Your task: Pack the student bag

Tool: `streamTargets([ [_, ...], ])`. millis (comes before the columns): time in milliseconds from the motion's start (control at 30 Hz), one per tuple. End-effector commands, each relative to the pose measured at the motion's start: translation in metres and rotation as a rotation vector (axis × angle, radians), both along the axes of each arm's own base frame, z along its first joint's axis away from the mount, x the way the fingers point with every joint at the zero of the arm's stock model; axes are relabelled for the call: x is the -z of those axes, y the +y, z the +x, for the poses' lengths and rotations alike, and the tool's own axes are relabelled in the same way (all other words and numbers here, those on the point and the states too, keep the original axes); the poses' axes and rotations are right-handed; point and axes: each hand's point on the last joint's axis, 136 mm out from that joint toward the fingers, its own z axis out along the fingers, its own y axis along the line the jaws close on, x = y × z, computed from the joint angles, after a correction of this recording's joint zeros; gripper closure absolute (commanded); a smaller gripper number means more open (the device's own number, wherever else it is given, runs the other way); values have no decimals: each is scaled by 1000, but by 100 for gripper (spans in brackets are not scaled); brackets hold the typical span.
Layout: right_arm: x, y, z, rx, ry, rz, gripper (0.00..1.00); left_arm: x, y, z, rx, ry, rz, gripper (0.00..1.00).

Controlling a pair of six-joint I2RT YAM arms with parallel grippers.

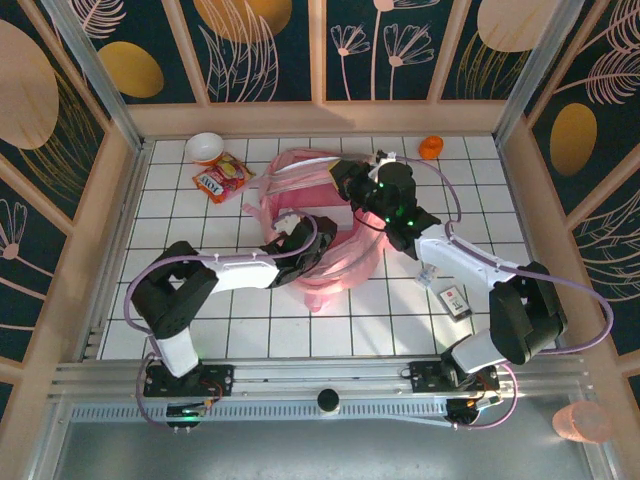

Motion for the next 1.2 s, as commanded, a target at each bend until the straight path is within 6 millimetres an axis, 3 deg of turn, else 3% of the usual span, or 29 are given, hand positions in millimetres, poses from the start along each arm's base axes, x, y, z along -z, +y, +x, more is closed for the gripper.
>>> streamTargets([
  [0, -96, 6, -10, -29, -244, 156, 100, -4, 2, 21, -82, -19, -60, 71],
  [33, -97, 6, -10, -29, -245, 156, 100, 4, 6, 23, -90, -6, -43, 72],
  [333, -95, 6, -12, -34, -241, 153, 100, -14, 14, 74, -146, -98, -10, 75],
  [533, -88, 6, -9, -41, -229, 146, 100, -17, 7, 83, -121, -111, -14, 74],
  [833, -69, 8, 3, -111, -189, 128, 100, -52, 20, 53, -56, -137, -34, 67],
  [1167, -43, 2, 28, -212, -149, 77, 100, -58, 69, -12, -23, -82, -26, 61],
])
